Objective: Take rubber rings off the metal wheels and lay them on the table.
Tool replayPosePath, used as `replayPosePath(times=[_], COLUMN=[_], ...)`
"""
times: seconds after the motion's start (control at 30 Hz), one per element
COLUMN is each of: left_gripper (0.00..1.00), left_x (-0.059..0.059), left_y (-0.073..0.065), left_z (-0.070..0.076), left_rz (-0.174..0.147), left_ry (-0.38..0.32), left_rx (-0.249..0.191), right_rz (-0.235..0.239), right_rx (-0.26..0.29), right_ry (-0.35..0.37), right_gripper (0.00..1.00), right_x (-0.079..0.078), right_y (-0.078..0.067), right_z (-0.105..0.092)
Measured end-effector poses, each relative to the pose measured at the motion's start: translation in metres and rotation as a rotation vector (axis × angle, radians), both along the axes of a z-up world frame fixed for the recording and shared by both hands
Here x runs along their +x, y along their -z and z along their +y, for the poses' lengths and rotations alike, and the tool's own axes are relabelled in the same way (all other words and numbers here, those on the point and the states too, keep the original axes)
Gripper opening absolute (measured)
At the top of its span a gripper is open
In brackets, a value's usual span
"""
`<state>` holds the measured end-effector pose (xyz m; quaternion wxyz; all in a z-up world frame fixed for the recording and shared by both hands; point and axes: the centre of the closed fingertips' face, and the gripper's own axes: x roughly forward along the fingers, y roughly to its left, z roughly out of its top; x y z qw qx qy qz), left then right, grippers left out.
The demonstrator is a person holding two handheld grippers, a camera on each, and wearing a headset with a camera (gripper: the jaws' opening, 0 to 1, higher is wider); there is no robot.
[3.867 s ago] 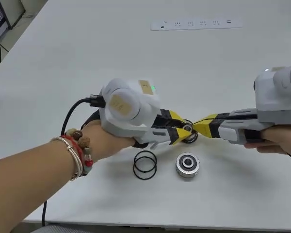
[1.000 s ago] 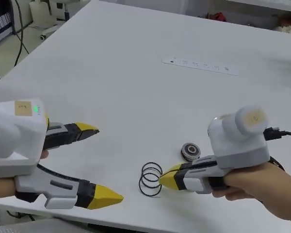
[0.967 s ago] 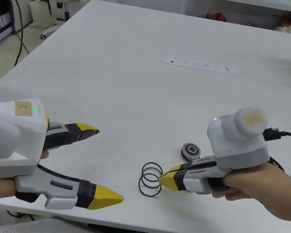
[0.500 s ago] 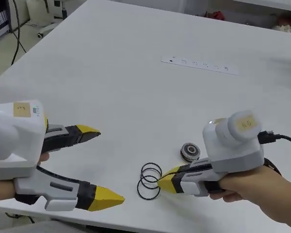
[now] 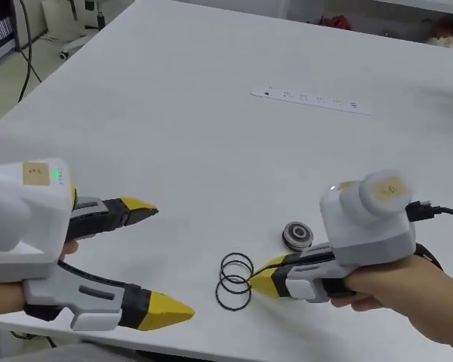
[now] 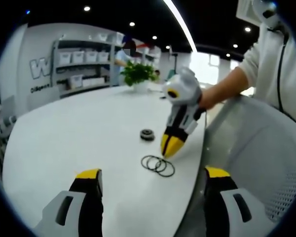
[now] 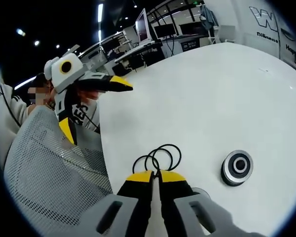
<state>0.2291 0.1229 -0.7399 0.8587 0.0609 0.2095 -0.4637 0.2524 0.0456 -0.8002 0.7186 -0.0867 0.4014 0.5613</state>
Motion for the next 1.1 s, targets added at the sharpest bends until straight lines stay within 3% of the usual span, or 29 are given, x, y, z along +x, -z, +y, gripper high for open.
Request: replayPosePath(times=[0.43, 0.67, 1.1], left_gripper=[0.85, 0.85, 0.85], left_x=[-0.004, -0.001, 0.003], left_y=[-0.004, -0.014, -0.027], left_z=[-0.003, -0.005, -0.020], left_rz=[0.004, -0.003, -0.012], left_ry=[0.030, 0.031, 0.047], left_rx=[0.040, 0.045, 0.067], right_rz=[-0.017, -0.045, -0.121], right_rx=[0.043, 0.066, 0.142], right_ry=[0.016, 0.006, 0.071], right_gripper=[0.10, 0.16, 0.20], right_x=[0.003, 0.005, 0.024], right_y=[-0.020, -0.033, -0.058], right_z=[-0.016, -0.026, -0.056])
